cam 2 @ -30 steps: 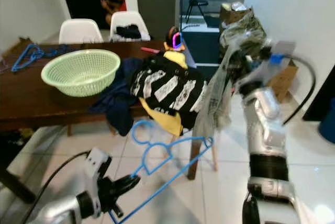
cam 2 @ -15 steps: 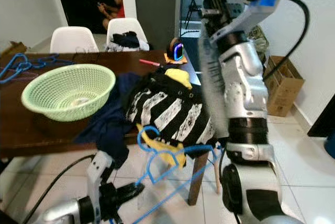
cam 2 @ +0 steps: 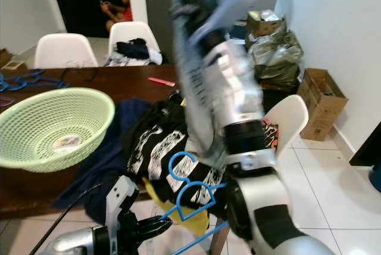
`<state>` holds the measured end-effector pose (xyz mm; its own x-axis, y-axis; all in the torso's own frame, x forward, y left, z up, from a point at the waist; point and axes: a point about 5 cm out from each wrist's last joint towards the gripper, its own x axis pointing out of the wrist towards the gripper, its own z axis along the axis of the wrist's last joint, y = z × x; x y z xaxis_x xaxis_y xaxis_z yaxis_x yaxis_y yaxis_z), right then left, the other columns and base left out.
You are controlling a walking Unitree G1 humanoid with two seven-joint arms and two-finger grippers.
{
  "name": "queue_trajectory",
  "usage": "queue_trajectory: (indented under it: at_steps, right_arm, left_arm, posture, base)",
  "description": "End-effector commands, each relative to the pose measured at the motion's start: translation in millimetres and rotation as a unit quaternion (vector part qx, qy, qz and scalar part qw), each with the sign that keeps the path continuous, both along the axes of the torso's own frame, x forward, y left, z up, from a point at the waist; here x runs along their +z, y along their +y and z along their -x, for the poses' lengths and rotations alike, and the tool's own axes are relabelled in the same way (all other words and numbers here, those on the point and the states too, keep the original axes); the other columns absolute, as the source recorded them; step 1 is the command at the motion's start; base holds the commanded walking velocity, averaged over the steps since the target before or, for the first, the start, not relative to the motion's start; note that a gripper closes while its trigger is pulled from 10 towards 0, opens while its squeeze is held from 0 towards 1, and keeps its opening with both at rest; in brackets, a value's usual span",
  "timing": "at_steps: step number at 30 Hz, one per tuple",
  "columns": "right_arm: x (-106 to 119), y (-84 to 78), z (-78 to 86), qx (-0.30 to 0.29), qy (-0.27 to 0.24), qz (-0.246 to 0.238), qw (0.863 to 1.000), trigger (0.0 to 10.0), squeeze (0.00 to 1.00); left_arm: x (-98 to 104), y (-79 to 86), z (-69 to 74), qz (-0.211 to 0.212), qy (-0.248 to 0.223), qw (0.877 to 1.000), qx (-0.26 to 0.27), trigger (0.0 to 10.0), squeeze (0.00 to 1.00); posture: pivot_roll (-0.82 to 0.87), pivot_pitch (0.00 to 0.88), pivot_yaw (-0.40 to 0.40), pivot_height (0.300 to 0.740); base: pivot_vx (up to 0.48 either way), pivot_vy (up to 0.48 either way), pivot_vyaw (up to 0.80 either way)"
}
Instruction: Hang hanger
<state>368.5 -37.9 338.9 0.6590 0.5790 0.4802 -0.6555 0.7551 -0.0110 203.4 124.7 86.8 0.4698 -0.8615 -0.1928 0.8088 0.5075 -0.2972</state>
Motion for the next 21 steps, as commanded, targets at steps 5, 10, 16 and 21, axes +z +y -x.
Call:
queue_trajectory:
  at_steps: [5,10,16,21]
  right_arm:
    - [-95,20.6,7.6,0.012,0.034,0.303,0.952,10.0,0.00]
    - [-140,7.6,20.0,0.058,0.089,0.401,0.910,10.0,0.00]
    - [-161,-8.7,30.6,0.094,0.124,0.448,0.880,10.0,0.47]
    - [-169,-16.7,34.8,0.097,0.148,0.450,0.876,10.0,1.00]
  left_arm:
    - [-1,0.4,3.3,-0.004,0.007,1.000,0.008,10.0,0.00]
    - [0,-1.4,6.5,0.003,0.010,1.000,0.002,10.0,0.00]
    - [1,-1.9,7.7,0.010,0.012,1.000,-0.006,10.0,0.00]
    - [2,-2.0,8.5,0.015,0.012,1.000,-0.010,10.0,0.00]
  posture:
    - [0.11,0.000,-0.085,0.740]
    - [0.11,0.000,-0.080,0.740]
    - [0.09,0.000,-0.073,0.740]
    - [0.09,0.000,-0.071,0.740]
  base:
    - [0.000,0.000,0.00]
    - [0.000,0.000,0.00]
    - [0.000,0.000,0.00]
    - [0.000,0.000,0.00]
